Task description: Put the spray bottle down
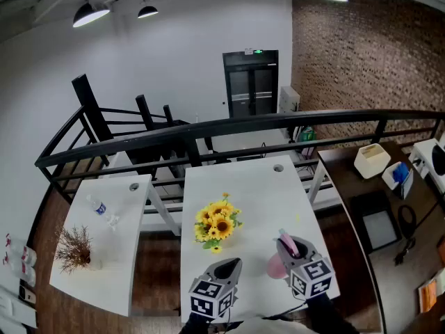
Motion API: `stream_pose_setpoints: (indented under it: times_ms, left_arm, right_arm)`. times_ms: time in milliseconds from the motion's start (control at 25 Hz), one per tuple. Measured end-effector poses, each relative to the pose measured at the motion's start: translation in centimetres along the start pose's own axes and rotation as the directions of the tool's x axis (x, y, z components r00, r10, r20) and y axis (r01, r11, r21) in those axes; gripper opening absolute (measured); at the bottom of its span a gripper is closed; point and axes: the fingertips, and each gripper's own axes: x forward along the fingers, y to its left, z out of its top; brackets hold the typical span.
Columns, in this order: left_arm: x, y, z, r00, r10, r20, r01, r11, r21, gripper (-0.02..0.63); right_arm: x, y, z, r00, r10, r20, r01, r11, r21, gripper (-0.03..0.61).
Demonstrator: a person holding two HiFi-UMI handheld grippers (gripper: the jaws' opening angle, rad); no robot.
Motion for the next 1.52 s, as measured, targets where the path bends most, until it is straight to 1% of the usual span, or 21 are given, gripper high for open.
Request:
stream_pose_setpoints:
  times_ms: [560, 840, 1040, 1200, 1400, 1520]
  left_arm:
    - [0.5, -0.1, -0.3, 1.000, -0.009, -0.010, 0.009, 1.000, -0.001, 0.014]
    - [1.2, -0.3, -0.4, 1.000, -0.023, -0.015, 0.023, 1.000, 0.007, 0.014]
    - [1.7, -0.5, -0.9, 0.999, -0.037, -0.025, 0.037, 0.999, 0.012, 0.014]
    - [2.0, -0.5, -1.1, 0.999, -0.041, -0.029, 0.041, 0.999, 0.014, 0.014]
    - [2.5, -0.7, -1.2, 0.998, -0.043, -0.036, 0.044, 0.999, 0.012, 0.014]
    - [2.7, -0.6, -1.4, 0.998, -0.044, -0.043, 0.045, 0.999, 0.023, 0.014]
  right_arm:
    - [1.4, -1.3, 0.1, 1.000, -0.016, -0.003, 0.016, 0.999, -0.034, 0.063]
    - [3.5, -3.2, 0.2, 0.999, -0.034, 0.000, 0.034, 0.995, -0.095, 0.063]
    - [5.3, -5.6, -0.1, 0.997, -0.076, -0.004, 0.075, 0.988, -0.137, 0.063]
    - [7.2, -7.6, -0.1, 0.995, -0.104, 0.004, 0.103, 0.983, -0.151, 0.063]
    - [9.7, -10.9, -0.1, 0.987, -0.158, 0.020, 0.159, 0.971, -0.179, 0.063]
    - [11.3, -12.8, -0.2, 0.981, -0.193, 0.026, 0.195, 0.961, -0.199, 0.063]
